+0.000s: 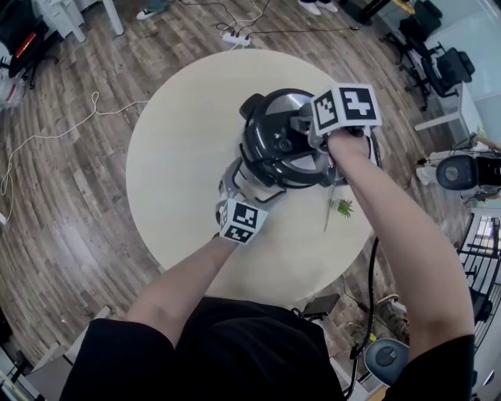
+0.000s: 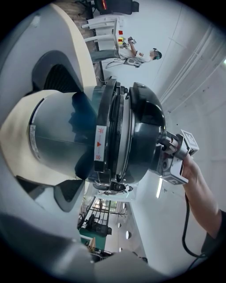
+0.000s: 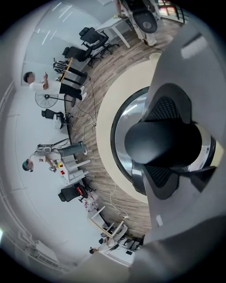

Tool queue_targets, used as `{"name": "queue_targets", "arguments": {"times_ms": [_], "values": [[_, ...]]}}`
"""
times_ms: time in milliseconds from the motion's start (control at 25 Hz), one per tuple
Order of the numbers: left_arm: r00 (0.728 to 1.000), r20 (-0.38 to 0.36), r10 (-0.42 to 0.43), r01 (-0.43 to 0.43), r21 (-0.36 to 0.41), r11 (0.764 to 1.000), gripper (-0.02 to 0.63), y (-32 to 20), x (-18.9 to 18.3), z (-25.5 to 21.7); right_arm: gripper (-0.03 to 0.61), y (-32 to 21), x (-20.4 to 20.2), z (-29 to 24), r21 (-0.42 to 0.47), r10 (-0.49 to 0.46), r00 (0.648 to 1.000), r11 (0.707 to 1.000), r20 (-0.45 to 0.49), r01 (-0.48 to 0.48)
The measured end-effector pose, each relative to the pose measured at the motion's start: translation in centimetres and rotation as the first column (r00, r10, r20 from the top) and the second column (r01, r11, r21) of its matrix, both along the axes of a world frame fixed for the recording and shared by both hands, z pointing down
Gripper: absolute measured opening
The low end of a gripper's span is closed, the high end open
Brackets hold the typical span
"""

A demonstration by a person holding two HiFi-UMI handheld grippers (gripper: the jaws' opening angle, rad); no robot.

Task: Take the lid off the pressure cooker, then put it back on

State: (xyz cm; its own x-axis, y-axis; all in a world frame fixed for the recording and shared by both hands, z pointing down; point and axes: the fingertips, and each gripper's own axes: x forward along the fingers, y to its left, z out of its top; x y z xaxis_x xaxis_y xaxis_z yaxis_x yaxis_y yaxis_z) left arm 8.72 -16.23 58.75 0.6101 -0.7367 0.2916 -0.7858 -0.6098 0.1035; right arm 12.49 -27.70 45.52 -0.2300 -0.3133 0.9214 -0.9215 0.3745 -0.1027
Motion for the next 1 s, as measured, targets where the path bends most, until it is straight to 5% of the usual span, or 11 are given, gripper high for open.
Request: {"name": "queue_targets", "arguments": {"times_ms": [280,600,1000], "values": [[1.0,0.004,0.0,0.0,-0.004,1.0,0.589,-0.5,-0.2,-0.2,0.287,-1.8,2.7,-6.8,0.038,0.007,0.999,0.999,0.046,-0.009],[1.0,0.01,0.001,-0.001,-0.015,1.0,0.589,-0.4,-0.4,-0.4,0.287,-0.1,12.5,-13.7,0.123,0.068,0.998,0.99,-0.019,-0.065],[1.0,0.015,0.003,-0.002,-0.013,1.0,0.589,-0.3,-0.4,-0.4,0.287,12.6,23.0,-9.8,0.074,0.197,0.979,0.978,-0.055,-0.193]]}}
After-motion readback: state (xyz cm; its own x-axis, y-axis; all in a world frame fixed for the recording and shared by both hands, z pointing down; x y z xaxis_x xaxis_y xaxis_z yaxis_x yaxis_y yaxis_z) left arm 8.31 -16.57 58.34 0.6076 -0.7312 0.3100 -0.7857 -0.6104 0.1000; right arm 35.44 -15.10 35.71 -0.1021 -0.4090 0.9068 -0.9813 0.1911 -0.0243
